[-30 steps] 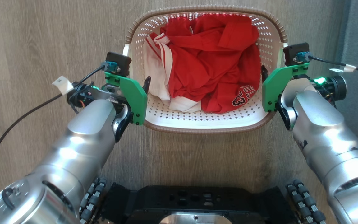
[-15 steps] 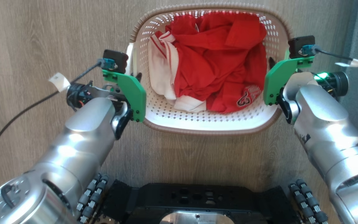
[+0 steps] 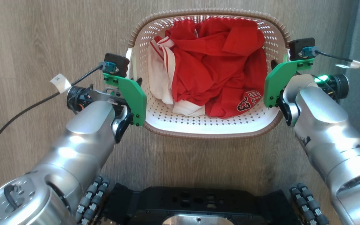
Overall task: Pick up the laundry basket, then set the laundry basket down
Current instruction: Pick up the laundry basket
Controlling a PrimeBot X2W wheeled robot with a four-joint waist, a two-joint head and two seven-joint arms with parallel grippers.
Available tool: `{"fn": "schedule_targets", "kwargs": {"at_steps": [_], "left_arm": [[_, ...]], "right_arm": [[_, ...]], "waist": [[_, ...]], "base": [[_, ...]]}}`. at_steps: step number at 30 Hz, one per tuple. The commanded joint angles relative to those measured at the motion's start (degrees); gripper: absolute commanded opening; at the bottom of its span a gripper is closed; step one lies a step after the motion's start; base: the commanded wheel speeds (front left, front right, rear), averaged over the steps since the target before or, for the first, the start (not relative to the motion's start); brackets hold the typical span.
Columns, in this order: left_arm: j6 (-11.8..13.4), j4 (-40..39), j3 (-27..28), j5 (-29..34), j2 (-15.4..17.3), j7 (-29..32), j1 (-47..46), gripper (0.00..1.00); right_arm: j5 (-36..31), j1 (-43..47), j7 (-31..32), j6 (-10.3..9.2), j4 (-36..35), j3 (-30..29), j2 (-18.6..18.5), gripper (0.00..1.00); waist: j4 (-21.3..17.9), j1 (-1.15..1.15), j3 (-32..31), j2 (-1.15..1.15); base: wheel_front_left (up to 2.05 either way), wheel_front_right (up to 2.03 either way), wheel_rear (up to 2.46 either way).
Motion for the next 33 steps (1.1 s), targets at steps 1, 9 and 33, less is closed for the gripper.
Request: {"fn": "schedule_targets", "kwargs": {"at_steps": [1, 9, 33], "left_arm": [[-0.69, -0.66, -0.39, 0.07, 0.83, -0.27, 0.30, 0.00], [-1.50, -0.59, -2.29, 0.89, 0.83, 2.10, 1.46, 0.00], [-2.90, -0.82, -3.55, 8.06, 0.83, 10.36, 10.80, 0.00]], "right_arm": [[-0.60, 2.81, -0.11, 0.34, -0.32, 2.57, 1.33, 0.00], [1.63, 4.38, 2.99, 0.34, -0.90, 6.12, 1.33, 0.00], [12.29, 14.45, 14.86, 0.34, -5.00, 18.05, 1.33, 0.00]], "waist": [[0.05, 0.00, -0.74, 0.00], [0.33, 0.00, -5.30, 0.00], [0.34, 0.00, -27.26, 0.00]], "base": [[0.00, 0.00, 0.00], [0.00, 0.00, 0.00], [0.00, 0.00, 0.00]]}}
